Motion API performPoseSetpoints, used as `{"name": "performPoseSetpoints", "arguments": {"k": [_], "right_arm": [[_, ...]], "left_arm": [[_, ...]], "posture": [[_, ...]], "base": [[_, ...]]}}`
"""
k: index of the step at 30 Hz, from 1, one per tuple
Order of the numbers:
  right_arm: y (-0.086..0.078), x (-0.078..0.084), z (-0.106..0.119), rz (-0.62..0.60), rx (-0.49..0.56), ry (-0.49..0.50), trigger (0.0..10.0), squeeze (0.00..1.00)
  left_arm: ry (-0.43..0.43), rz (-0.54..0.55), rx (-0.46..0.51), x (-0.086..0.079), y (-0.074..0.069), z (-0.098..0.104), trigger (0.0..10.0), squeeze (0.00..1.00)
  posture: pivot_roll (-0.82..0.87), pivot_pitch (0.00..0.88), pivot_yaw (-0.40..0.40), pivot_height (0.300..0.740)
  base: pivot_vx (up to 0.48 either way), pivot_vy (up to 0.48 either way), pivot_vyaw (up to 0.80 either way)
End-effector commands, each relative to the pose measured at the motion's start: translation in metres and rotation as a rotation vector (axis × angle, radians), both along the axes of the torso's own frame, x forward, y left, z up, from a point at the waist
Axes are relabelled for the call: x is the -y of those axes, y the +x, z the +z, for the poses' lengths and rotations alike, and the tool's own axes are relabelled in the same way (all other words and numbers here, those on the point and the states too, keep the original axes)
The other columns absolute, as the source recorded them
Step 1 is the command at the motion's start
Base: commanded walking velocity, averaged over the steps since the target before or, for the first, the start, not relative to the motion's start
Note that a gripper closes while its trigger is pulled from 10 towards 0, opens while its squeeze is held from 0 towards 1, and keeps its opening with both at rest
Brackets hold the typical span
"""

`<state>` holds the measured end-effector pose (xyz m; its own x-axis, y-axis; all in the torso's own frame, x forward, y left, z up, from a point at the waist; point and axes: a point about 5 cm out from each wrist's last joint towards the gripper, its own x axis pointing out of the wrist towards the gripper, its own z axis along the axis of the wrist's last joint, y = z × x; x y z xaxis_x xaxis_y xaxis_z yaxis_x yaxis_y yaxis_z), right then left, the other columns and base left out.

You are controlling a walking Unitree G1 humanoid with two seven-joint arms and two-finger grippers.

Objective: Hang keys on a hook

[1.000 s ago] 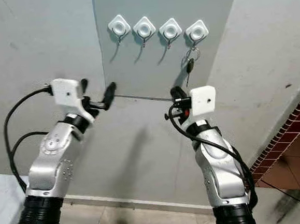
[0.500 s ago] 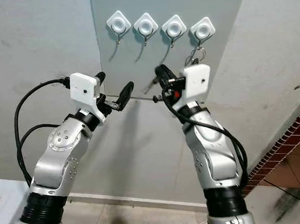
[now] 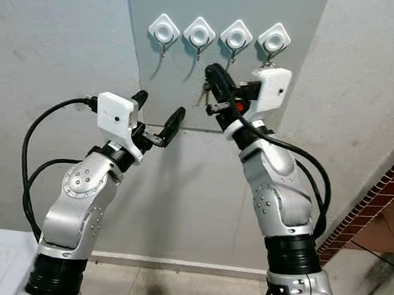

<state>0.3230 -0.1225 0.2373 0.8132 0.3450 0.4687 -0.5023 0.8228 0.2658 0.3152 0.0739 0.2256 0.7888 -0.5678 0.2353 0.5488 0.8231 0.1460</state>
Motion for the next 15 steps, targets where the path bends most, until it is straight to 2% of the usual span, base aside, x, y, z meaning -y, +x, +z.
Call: {"name": "performPoseSetpoints", "arguments": {"k": [1, 10, 15], "right_arm": [[-0.005, 0.006, 0.007, 0.002, 0.032, 0.023, 10.0, 0.00], [-0.005, 0.016, 0.012, -0.027, 0.041, 0.102, 10.0, 0.00], [-0.002, 0.015, 0.017, -0.018, 0.051, 0.107, 10.0, 0.00]], "left_arm": [[0.010, -0.037, 0.033, 0.006, -0.002, 0.011, 10.0, 0.00], [0.008, -0.062, 0.038, 0.011, -0.001, 0.014, 10.0, 0.00], [0.009, -0.068, 0.038, 0.012, -0.001, 0.015, 10.0, 0.00]], "posture": [[-0.06, 0.000, -0.067, 0.740], [-0.07, 0.000, -0.055, 0.740], [-0.07, 0.000, -0.052, 0.740]], "base": [[0.000, 0.000, 0.00], [0.000, 0.000, 0.00], [0.000, 0.000, 0.00]]}}
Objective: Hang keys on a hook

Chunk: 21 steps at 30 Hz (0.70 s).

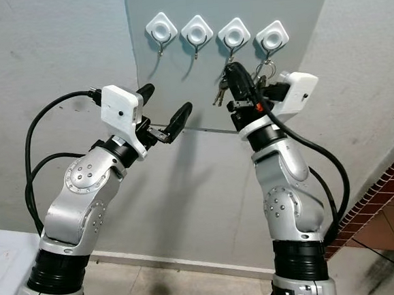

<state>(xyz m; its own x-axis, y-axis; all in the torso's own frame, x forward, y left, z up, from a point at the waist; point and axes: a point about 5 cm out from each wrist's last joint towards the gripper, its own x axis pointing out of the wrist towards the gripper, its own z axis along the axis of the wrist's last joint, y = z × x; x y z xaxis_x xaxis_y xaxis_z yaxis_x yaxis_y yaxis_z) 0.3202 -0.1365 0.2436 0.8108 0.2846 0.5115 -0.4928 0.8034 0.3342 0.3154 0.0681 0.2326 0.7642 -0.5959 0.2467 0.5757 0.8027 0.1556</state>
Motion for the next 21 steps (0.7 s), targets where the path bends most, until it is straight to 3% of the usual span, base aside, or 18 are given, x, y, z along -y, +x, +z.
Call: {"name": "performPoseSetpoints", "arguments": {"k": [1, 21], "right_arm": [[0.002, 0.001, 0.012, -0.002, 0.037, 0.014, 10.0, 0.00], [0.017, 0.005, 0.016, -0.048, 0.022, 0.071, 10.0, 0.00]], "left_arm": [[0.007, -0.032, 0.021, 0.006, -0.001, 0.008, 10.0, 0.00], [0.006, -0.012, 0.011, 0.002, -0.002, 0.008, 10.0, 0.00]], "posture": [[-0.07, 0.000, -0.052, 0.740], [-0.05, 0.000, -0.058, 0.740]], "base": [[0.000, 0.000, 0.00], [0.000, 0.000, 0.00]]}}
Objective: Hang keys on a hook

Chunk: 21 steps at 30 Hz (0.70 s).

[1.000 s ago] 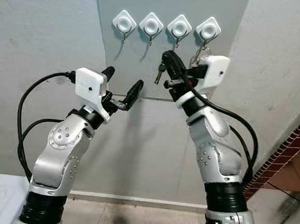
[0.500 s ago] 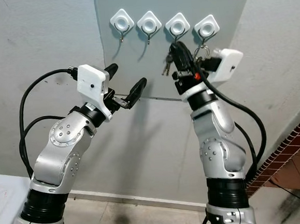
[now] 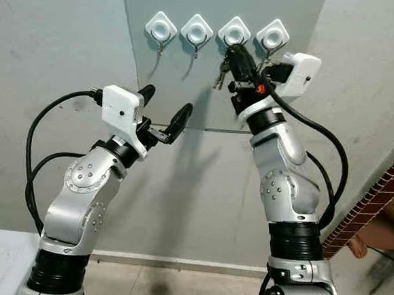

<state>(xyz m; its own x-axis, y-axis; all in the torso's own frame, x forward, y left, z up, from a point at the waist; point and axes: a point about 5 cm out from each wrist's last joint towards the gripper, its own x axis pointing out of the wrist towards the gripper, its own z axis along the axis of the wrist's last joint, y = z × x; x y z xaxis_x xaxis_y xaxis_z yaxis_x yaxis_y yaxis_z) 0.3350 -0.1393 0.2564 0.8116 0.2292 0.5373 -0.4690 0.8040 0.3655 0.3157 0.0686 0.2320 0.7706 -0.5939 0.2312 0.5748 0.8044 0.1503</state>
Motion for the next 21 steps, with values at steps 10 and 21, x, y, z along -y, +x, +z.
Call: {"name": "performPoseSetpoints", "arguments": {"k": [10, 21], "right_arm": [[0.0057, 0.0049, -0.0002, -0.019, -0.029, 0.086, 10.0, 0.00], [0.0079, 0.0027, -0.0005, -0.001, -0.033, 0.103, 10.0, 0.00]], "left_arm": [[-0.001, -0.018, 0.027, 0.0021, -0.0025, 0.0092, 10.0, 0.00], [-0.006, -0.013, 0.028, 0.0014, -0.0022, 0.0108, 10.0, 0.00]], "posture": [[-0.05, 0.002, -0.053, 0.740], [-0.05, 0.003, -0.058, 0.740]], "base": [[0.000, 0.000, 0.00], [0.000, 0.000, 0.00]]}}
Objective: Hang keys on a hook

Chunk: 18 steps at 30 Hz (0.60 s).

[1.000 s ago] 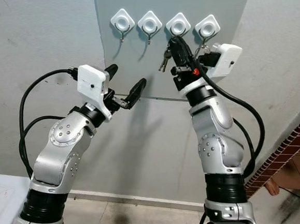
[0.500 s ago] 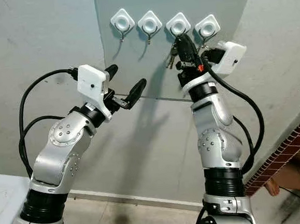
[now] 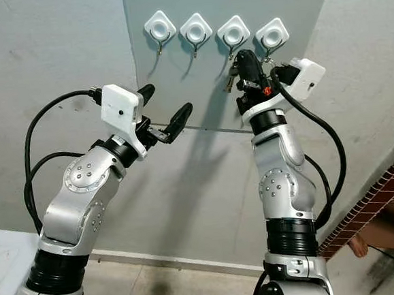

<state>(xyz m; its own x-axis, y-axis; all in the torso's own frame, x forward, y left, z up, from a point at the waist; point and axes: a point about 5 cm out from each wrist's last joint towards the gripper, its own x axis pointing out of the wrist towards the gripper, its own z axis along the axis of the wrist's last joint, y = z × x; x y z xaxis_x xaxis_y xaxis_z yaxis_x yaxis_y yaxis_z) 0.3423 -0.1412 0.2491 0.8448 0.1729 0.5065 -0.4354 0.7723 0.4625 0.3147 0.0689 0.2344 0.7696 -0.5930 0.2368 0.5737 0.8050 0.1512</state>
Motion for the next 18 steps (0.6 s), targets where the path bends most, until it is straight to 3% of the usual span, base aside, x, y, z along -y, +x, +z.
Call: {"name": "performPoseSetpoints", "arguments": {"k": [1, 18], "right_arm": [[0.0001, 0.0001, 0.0072, 0.016, 0.033, 0.015, 10.0, 0.00], [0.0022, -0.0031, 0.0121, 0.023, 0.046, 0.027, 10.0, 0.00]], "left_arm": [[-0.003, -0.012, 0.023, 0.0017, -0.0012, 0.0084, 10.0, 0.00], [-0.005, -0.014, 0.027, 0.0027, -0.0011, 0.0095, 10.0, 0.00]], "posture": [[-0.05, 0.003, -0.058, 0.740], [-0.05, 0.000, -0.060, 0.740]], "base": [[0.000, 0.000, 0.00], [0.000, 0.000, 0.00]]}}
